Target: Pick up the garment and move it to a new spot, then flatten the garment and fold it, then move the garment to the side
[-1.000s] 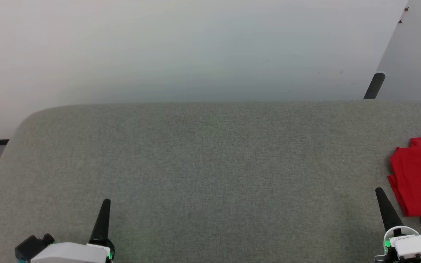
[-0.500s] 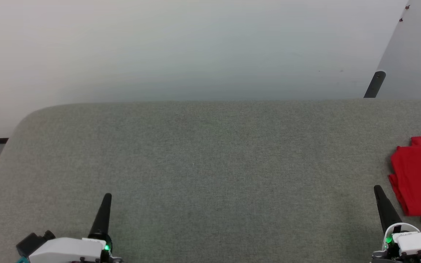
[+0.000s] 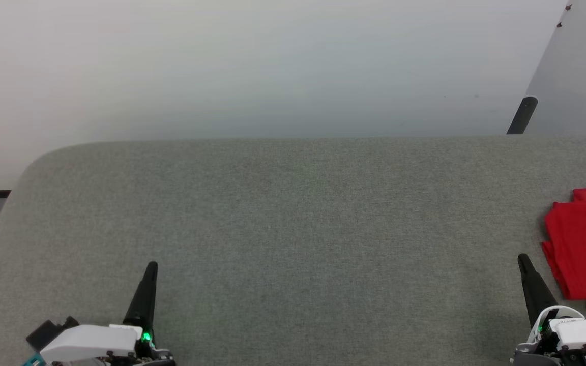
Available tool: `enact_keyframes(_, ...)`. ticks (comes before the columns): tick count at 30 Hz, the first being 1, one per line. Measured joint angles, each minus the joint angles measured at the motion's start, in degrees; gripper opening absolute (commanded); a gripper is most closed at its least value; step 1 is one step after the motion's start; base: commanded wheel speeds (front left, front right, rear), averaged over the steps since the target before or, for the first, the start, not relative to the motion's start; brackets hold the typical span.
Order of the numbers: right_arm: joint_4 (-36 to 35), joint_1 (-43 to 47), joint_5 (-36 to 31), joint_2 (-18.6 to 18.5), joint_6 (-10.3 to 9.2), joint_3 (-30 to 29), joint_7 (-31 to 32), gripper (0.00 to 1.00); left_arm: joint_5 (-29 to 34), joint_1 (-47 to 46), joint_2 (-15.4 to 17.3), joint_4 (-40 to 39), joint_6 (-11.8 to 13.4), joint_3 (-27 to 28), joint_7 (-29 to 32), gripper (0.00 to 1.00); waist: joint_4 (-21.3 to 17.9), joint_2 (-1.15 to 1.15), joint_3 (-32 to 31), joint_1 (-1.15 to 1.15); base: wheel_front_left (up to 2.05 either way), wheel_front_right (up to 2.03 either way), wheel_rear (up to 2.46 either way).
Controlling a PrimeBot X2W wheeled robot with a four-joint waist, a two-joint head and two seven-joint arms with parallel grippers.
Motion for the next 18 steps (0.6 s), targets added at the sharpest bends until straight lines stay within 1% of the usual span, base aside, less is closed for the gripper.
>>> enact_keyframes(18, 1.3, -1.4, 6.04, 0.67, 0.0, -0.32, 0.75, 0.0, -6.78, -1.6, -0.59, 0.82, -0.09, 0.62, 1.78, 0.0, -0.01, 0.0, 0.43, 0.0, 0.0, 0.0, 0.0)
